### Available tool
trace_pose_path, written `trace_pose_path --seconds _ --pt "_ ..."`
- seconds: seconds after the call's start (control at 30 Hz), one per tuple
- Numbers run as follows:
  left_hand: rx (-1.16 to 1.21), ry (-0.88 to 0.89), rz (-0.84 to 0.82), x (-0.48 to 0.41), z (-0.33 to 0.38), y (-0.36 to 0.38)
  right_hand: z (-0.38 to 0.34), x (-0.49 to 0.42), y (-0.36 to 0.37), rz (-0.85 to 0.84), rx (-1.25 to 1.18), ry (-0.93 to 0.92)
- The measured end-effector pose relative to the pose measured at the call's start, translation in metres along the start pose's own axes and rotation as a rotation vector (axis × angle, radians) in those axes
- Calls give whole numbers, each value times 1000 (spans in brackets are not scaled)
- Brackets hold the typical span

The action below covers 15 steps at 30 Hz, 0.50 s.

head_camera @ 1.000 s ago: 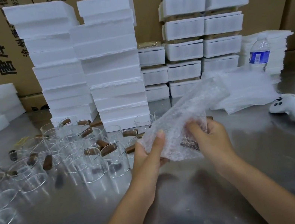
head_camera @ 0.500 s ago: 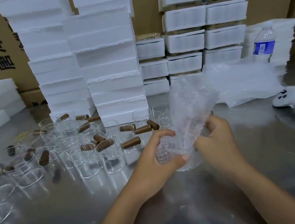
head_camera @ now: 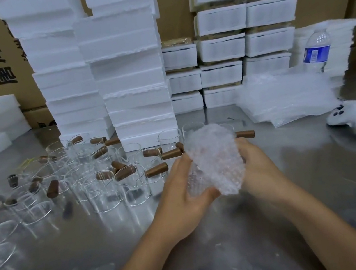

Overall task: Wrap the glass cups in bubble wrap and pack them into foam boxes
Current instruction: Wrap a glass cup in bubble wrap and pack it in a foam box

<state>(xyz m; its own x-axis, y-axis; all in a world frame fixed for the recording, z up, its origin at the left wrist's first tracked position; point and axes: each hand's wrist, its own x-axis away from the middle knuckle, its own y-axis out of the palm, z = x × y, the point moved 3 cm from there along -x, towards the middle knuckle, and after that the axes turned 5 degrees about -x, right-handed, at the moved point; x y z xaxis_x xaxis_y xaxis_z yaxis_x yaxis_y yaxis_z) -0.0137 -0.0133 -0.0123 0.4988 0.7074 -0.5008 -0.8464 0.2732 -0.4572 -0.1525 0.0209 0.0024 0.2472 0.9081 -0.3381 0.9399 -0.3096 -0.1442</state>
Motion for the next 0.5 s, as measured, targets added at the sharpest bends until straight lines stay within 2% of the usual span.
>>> trace_pose_path --seconds 0.1,0.2,0.27,0.4,0.5 --pt "-101 53 -23 1 0 2 1 -2 -3 53 -61 -2" --pt "-78 22 23 -1 -2 3 -3 0 -1 88 -105 -40" --pt "-13 -42 81 -4 -5 1 -6 2 1 70 -134 -100" --pt "16 -83 164 -6 -7 -6 -19 9 -3 149 -242 -338" --pt "-49 -81 140 -5 -11 -5 -20 13 -2 173 -222 -348"
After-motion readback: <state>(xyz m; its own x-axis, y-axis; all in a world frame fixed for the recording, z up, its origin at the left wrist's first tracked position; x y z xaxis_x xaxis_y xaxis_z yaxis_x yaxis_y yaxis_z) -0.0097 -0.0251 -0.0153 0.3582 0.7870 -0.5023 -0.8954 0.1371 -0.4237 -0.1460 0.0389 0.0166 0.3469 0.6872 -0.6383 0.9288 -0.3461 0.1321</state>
